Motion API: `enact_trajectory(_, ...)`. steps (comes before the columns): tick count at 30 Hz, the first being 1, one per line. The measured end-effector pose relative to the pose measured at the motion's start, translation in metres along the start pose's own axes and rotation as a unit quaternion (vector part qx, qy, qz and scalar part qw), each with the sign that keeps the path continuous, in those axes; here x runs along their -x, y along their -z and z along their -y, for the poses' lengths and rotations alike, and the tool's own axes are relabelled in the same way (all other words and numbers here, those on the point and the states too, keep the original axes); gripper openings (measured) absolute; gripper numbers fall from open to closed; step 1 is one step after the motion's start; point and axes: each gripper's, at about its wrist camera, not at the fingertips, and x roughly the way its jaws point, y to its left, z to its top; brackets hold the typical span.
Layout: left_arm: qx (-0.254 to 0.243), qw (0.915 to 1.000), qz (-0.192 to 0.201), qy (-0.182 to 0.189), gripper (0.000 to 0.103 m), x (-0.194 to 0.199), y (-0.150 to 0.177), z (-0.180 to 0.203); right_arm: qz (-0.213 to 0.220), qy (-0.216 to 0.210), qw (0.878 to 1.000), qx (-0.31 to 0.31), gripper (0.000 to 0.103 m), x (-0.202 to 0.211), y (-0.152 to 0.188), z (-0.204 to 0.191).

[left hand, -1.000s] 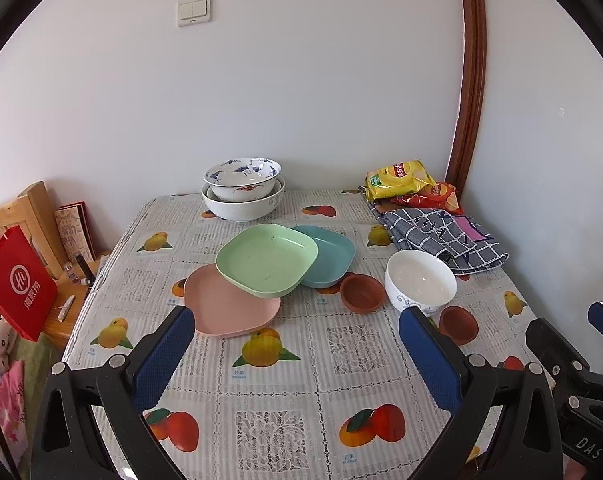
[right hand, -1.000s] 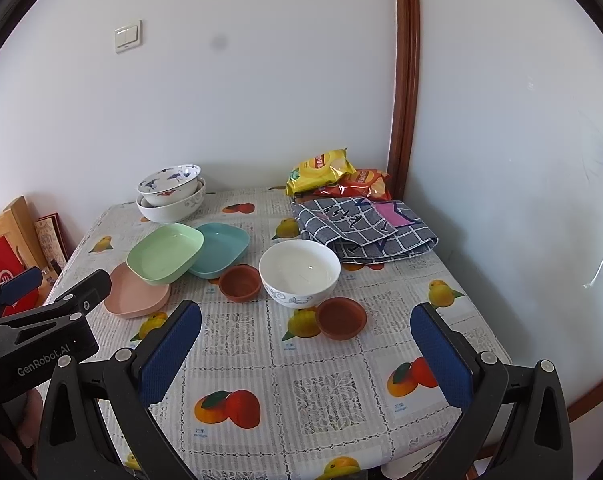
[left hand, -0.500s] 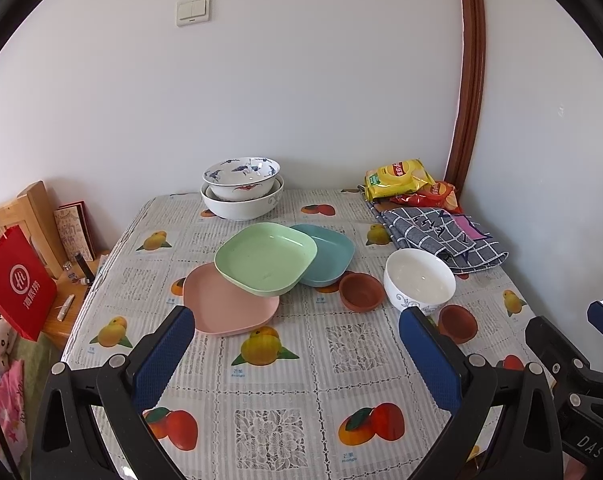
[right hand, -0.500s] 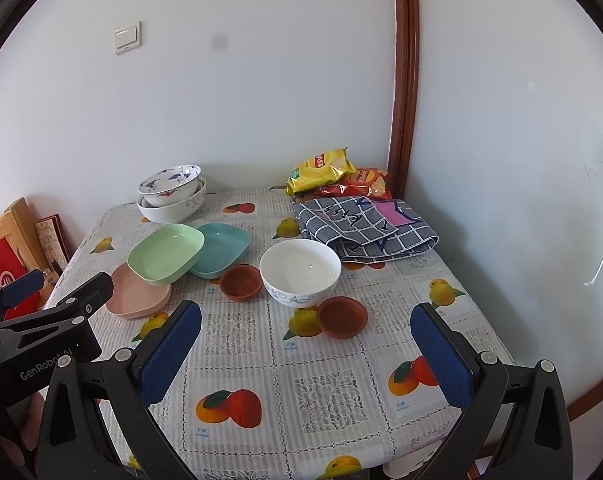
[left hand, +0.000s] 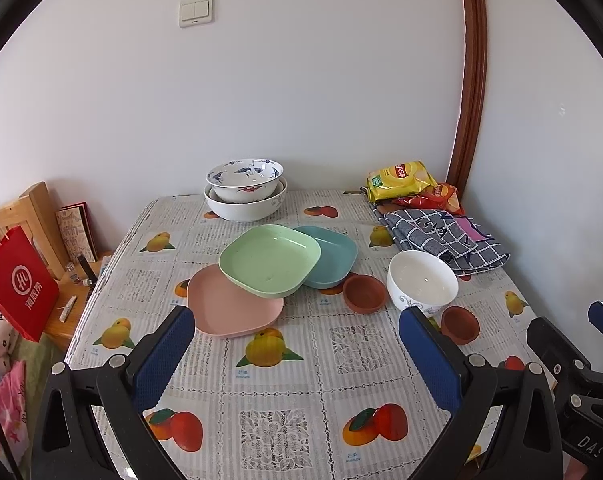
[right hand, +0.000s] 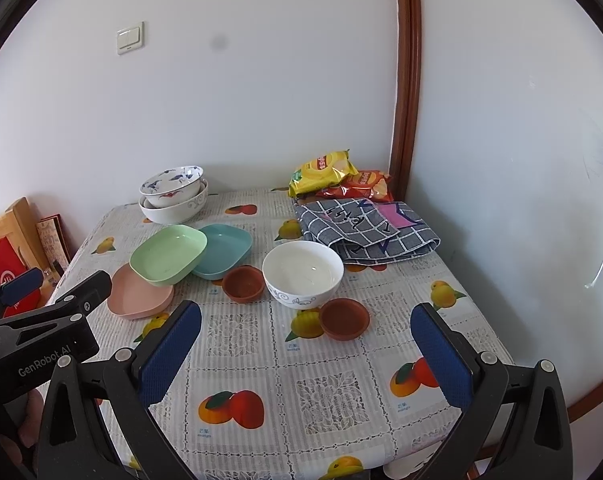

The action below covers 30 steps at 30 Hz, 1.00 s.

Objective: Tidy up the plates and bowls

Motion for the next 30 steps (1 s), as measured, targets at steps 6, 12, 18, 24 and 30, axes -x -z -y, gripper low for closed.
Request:
enact_trajectory(6,-0.001,1.0000,0.001,0.000,0.103,0.0014,-0.0001,-0.0012,0.000,0.002,1.000,0.000,0.103,0.0000,-0.0004,0.0001)
enact_trajectory(12,-0.005,1.0000,0.003,-0.002,0.103,0.0036,-0.0008,-0.0007,0.000,0.002,1.000,-0.002,0.103,-0.0012,-0.0005,0.0011)
enact_trajectory(18,-0.003,1.0000,0.004,-0.002,0.103,0.0041,-0.0017,-0.0021,0.000,0.002,1.000,-0.002,0.103,-0.0015,-0.0006,0.0020)
enact_trajectory(24,-0.003,1.0000,0.008,0.002,0.103,0.0068,-0.0034,-0.0042,0.001,-0.001,1.000,0.000,0.103,-0.0010,0.0001,0.0021)
enact_trajectory(30,-0.004,0.9999,0.009,0.003,0.103,0.0089,-0.0040,-0.0042,0.002,-0.004,1.000,-0.001,0.103,-0.0011,-0.0001,0.0023)
